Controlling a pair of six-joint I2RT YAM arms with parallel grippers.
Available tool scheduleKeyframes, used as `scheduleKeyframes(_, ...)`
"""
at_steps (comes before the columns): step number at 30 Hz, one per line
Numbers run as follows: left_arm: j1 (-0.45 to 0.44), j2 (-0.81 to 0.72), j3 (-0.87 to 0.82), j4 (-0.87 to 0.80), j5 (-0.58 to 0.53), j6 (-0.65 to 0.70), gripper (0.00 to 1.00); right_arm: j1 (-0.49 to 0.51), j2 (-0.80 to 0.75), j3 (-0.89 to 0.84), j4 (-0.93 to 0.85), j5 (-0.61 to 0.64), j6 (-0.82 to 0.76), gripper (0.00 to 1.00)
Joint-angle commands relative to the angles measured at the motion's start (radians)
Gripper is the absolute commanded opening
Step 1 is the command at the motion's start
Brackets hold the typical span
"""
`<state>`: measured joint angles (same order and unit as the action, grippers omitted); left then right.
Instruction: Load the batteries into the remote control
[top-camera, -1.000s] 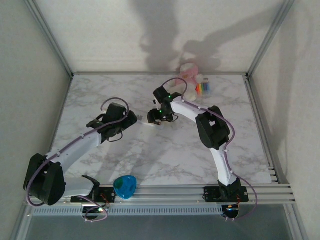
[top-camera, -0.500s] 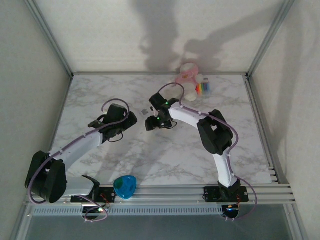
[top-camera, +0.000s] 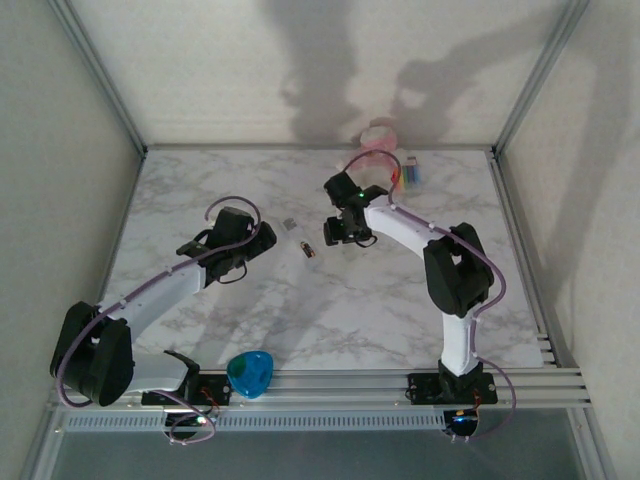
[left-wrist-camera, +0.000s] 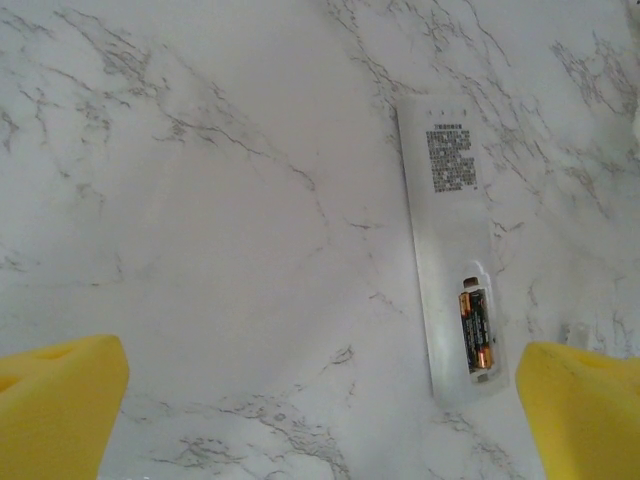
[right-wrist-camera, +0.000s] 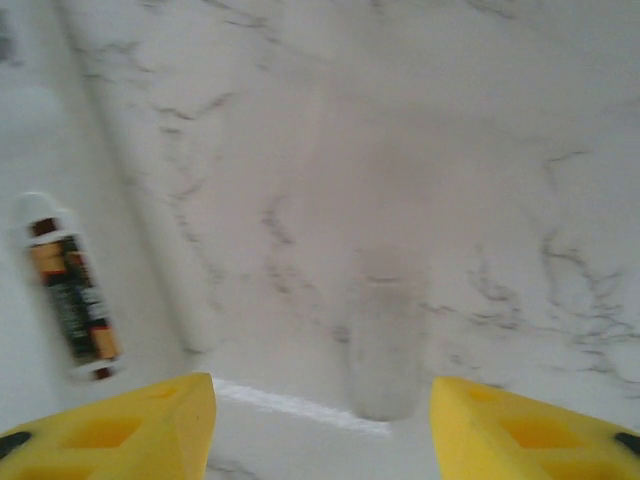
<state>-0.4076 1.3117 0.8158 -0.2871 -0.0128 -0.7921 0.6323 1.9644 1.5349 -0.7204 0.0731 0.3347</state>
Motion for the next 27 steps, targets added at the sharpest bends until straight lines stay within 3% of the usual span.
scheduleKeyframes(1, 0.011, -0.014, -0.013, 0.018, 0.020, 0.025, 1.00, -0.025, 0.025, 0.004, -0.034, 0.022, -0.068, 0.57)
scheduleKeyframes(15, 0.011, -0.006, -0.025, 0.021, 0.041, 0.022, 1.00, -0.045, 0.122, 0.032, -0.029, 0.022, -0.104, 0.55)
scheduleKeyframes(18, 0.011, -0.006, -0.025, 0.022, 0.040, 0.022, 1.00, -0.045, 0.134, 0.037, -0.025, 0.011, -0.111, 0.49)
scheduleKeyframes(27, 0.011, 0.001, -0.020, 0.014, 0.035, 0.027, 1.00, -0.043, 0.155, 0.042, -0.015, -0.003, -0.109, 0.46)
